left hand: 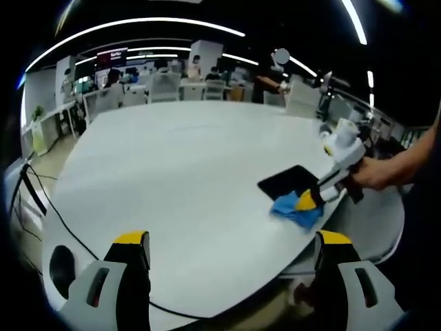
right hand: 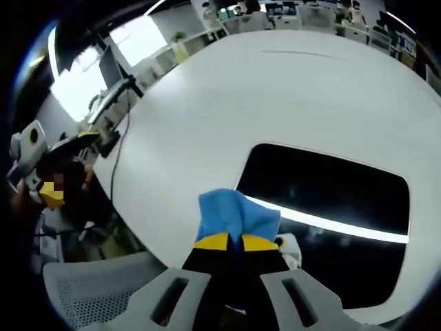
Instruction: Wipe the mirror surface with the cleaning cloth until all visible marks leave the cleaned area.
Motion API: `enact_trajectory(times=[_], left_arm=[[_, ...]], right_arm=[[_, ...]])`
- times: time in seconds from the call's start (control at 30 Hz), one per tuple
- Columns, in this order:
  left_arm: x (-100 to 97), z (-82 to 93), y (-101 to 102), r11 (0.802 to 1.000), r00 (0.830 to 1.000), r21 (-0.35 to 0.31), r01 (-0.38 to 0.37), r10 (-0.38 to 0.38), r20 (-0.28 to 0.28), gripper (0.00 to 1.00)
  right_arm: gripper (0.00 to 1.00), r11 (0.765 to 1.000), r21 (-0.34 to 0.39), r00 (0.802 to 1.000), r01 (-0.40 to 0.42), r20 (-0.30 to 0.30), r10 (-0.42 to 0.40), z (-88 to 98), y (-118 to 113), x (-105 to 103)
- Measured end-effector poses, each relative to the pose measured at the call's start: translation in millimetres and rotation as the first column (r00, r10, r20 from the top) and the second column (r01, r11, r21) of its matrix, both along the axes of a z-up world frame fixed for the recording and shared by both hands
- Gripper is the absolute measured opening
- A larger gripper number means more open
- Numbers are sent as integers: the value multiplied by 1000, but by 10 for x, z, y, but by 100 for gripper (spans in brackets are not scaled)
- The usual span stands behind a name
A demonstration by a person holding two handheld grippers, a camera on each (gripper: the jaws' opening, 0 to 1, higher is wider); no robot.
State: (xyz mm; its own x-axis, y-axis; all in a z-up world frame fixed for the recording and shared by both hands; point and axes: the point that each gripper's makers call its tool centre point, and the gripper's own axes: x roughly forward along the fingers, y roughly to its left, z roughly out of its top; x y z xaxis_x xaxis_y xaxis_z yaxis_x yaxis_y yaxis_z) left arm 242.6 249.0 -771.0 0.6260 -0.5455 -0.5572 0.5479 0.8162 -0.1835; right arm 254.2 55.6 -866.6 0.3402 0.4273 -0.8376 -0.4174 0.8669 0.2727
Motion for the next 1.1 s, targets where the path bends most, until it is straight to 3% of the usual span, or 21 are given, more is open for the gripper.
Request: enact_trajectory(times=[0.33, 1.1], left_arm=[[-1, -69, -34, 1000, 1000, 20, 24, -24, 12, 100], [327, -37, -213, 998, 998, 18, 65, -65, 21, 100]], right_arm=[[0, 1000, -14, 1000, 7, -1, -7, 2, -4, 145], [0, 1000, -24, 1000, 14, 3, -14, -4, 35, 674]])
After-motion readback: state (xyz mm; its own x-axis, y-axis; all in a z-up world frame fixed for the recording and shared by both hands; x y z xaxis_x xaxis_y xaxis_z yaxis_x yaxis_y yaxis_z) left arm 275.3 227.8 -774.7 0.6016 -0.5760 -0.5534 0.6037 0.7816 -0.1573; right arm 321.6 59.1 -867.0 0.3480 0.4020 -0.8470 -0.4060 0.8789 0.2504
